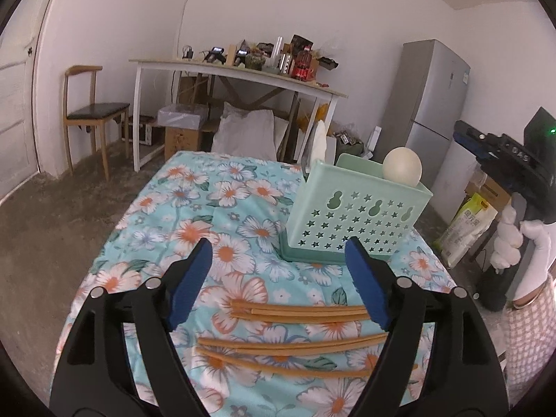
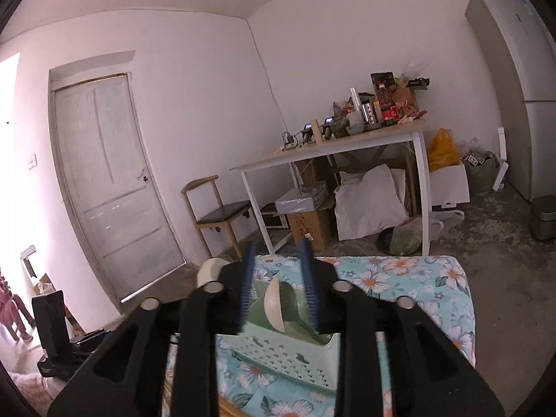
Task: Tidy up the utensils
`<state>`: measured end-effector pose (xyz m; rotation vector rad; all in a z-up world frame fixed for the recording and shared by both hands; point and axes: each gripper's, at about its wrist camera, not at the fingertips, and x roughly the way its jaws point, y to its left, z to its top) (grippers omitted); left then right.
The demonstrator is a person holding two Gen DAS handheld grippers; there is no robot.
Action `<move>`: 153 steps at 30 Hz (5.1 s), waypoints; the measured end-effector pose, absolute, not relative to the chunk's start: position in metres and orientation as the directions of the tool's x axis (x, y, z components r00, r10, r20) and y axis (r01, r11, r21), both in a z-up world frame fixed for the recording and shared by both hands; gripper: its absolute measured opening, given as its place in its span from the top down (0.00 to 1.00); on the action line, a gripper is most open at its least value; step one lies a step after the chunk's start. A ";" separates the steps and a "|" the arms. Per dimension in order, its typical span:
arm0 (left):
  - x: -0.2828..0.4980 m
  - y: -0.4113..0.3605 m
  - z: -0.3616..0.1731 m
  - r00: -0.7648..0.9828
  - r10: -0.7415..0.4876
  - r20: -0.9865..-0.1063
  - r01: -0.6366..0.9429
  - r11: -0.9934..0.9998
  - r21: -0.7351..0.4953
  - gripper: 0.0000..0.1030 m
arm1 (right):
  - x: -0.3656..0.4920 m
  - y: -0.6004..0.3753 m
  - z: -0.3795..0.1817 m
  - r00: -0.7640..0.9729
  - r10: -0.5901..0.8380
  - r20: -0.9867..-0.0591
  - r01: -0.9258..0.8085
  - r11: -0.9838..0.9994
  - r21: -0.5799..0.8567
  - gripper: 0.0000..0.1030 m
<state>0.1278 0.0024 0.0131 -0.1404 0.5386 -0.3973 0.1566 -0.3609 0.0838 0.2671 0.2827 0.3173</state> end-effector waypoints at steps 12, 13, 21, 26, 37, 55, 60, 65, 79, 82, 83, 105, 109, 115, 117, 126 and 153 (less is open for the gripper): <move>0.088 0.027 0.009 0.764 -0.389 -0.515 0.314 0.921 -0.231 0.18 | 0.101 -0.314 0.067 0.867 0.322 -0.381 -0.235 0.937 0.259 0.17; 0.085 0.026 0.007 0.758 -0.389 -0.524 0.316 0.921 -0.226 0.18 | 0.097 -0.308 0.061 0.860 0.309 -0.406 -0.221 0.943 0.249 0.14; 0.064 0.016 -0.022 0.710 -0.340 -0.617 0.308 0.938 -0.162 0.16 | 0.067 -0.272 0.008 0.774 0.192 -0.603 -0.093 0.977 0.193 0.06; 0.065 0.012 -0.048 0.662 -0.293 -0.690 0.275 0.951 -0.140 0.16 | 0.060 -0.271 -0.026 0.701 0.088 -0.708 0.018 0.990 0.140 0.06; 0.075 0.018 -0.079 0.605 -0.269 -0.749 0.218 0.961 -0.169 0.16 | 0.066 -0.281 -0.089 0.591 -0.004 -0.807 0.138 0.986 0.097 0.06; 0.076 0.014 -0.082 0.621 -0.272 -0.735 0.221 0.961 -0.169 0.08 | 0.069 -0.286 -0.092 0.615 -0.009 -0.788 0.187 0.973 0.134 0.06; 0.076 0.013 -0.084 0.625 -0.266 -0.734 0.211 0.963 -0.169 0.08 | 0.066 -0.288 -0.092 0.637 -0.011 -0.770 0.191 0.971 0.144 0.06; 0.075 0.013 -0.085 0.629 -0.265 -0.731 0.211 0.963 -0.168 0.08 | 0.064 -0.288 -0.092 0.654 -0.011 -0.756 0.190 0.970 0.150 0.06; 0.067 0.011 -0.055 0.678 -0.409 -0.611 0.305 0.912 -0.273 0.08 | 0.061 -0.322 -0.078 0.703 0.150 -0.695 0.133 0.933 0.335 0.06; 0.074 0.007 -0.051 0.647 -0.483 -0.590 0.321 0.874 -0.364 0.21 | 0.061 -0.330 -0.077 0.720 0.181 -0.670 0.116 0.921 0.373 0.06; 0.077 0.006 -0.052 0.631 -0.503 -0.591 0.316 0.862 -0.397 0.27 | 0.062 -0.333 -0.078 0.719 0.189 -0.668 0.114 0.917 0.383 0.06; 0.128 0.025 -0.106 0.528 -0.595 -0.606 -0.030 0.701 -0.713 0.84 | 0.063 -0.345 -0.090 0.729 0.285 -0.622 0.073 0.871 0.485 0.08; 0.116 0.032 -0.100 0.529 -0.588 -0.612 -0.044 0.701 -0.712 0.84 | 0.063 -0.345 -0.090 0.728 0.282 -0.625 0.074 0.874 0.480 0.08; 0.105 0.037 -0.105 0.506 -0.602 -0.618 -0.078 0.682 -0.728 0.84 | 0.063 -0.344 -0.090 0.727 0.281 -0.626 0.074 0.875 0.479 0.08; 0.107 0.040 -0.109 0.503 -0.614 -0.608 -0.100 0.658 -0.746 0.84 | 0.063 -0.344 -0.090 0.727 0.281 -0.627 0.074 0.875 0.478 0.08; 0.114 0.048 -0.118 0.497 -0.648 -0.577 -0.165 0.582 -0.796 0.84 | 0.064 -0.343 -0.091 0.725 0.274 -0.632 0.077 0.879 0.470 0.08; 0.086 0.053 -0.090 0.584 -0.554 -0.594 0.141 0.789 -0.597 0.81 | 0.081 -0.270 -0.038 0.730 0.289 -0.619 -0.203 0.957 0.208 0.33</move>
